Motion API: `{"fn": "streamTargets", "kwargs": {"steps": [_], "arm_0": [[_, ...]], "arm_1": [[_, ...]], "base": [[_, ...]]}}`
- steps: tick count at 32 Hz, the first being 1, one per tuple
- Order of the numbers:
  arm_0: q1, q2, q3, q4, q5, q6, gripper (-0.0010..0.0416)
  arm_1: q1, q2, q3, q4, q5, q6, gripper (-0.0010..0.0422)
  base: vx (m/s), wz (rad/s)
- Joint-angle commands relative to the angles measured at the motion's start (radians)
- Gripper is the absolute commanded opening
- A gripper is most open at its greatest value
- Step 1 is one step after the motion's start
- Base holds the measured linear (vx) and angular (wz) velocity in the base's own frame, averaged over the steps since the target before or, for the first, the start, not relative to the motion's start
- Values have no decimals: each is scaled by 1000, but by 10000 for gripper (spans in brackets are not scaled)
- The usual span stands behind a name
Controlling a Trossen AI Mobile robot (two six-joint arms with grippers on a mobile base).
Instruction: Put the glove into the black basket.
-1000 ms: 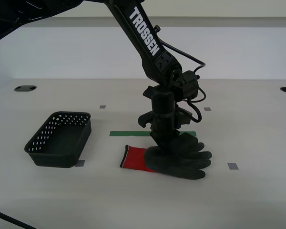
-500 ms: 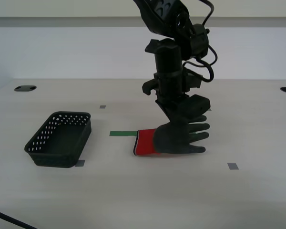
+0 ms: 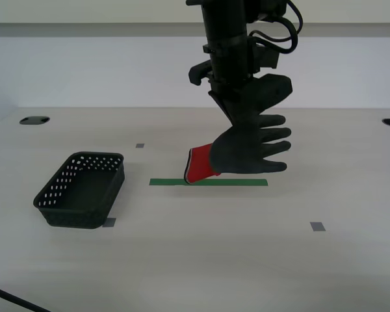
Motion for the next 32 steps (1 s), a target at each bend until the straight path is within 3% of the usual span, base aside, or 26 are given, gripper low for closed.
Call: {"fn": "streamTargets", "kwargs": {"steps": [1,8,17,27,32], "arm_0": [[0,0,1,-1,0,0,1],[0,0,1,-2,0,0,1],[0,0,1,-9,0,0,1],[0,0,1,-15,0,0,1],[0,0,1,-16,0,0,1]], "arm_1": [[5,-31,2,-51,2,18,-1],[43,-103,1,-140,2,61,-1],[217,-207,-8,-235,-6,84,-1],[351,-269,-20,-278,-6,110,-1],[438,-332,-129,-272,-6,112,-1]], "base": [[0,0],[0,0],[0,0],[0,0],[0,0]]}}
